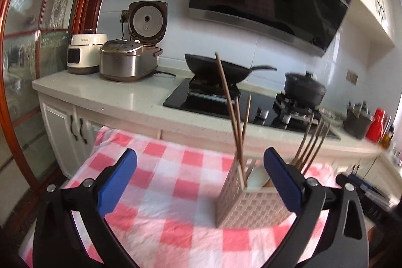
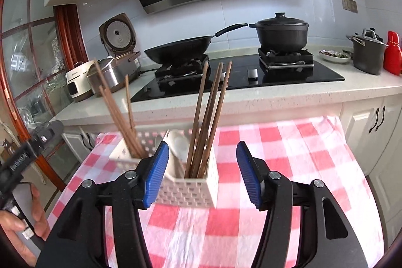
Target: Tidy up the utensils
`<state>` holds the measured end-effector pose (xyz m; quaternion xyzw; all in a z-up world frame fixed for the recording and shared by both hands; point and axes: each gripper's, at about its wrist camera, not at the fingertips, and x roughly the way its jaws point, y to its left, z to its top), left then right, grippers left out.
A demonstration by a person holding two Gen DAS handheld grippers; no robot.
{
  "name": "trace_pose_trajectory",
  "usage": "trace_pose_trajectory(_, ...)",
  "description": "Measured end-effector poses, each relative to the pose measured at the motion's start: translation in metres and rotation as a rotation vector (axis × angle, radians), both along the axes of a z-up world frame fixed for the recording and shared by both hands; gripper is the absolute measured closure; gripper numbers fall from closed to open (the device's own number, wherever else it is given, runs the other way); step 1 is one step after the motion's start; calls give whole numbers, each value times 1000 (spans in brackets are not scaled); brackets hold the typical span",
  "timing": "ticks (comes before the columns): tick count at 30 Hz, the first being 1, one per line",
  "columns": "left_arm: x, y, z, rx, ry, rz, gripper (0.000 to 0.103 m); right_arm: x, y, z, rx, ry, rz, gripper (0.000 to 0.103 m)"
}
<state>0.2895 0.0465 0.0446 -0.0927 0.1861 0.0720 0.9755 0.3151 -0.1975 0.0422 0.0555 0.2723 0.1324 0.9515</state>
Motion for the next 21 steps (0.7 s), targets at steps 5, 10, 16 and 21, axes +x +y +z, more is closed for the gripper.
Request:
trace_pose_trajectory(5, -26, -16, -7, 100, 1, -15, 5, -28, 5, 2, -43, -54, -16, 40)
trace_pose_trajectory(10, -53, -17, -9, 97, -16, 8, 5, -60, -1, 3, -33, -105, -39, 29)
trace_pose_trajectory(16, -88, -32, -25, 144, -21, -78, 5, -94, 6, -7, -82, -111, 37, 19)
trace_pose_trajectory(21, -103, -52, -33, 209, -5, -115, 5, -111, 6, -10, -89, -103, 56, 19)
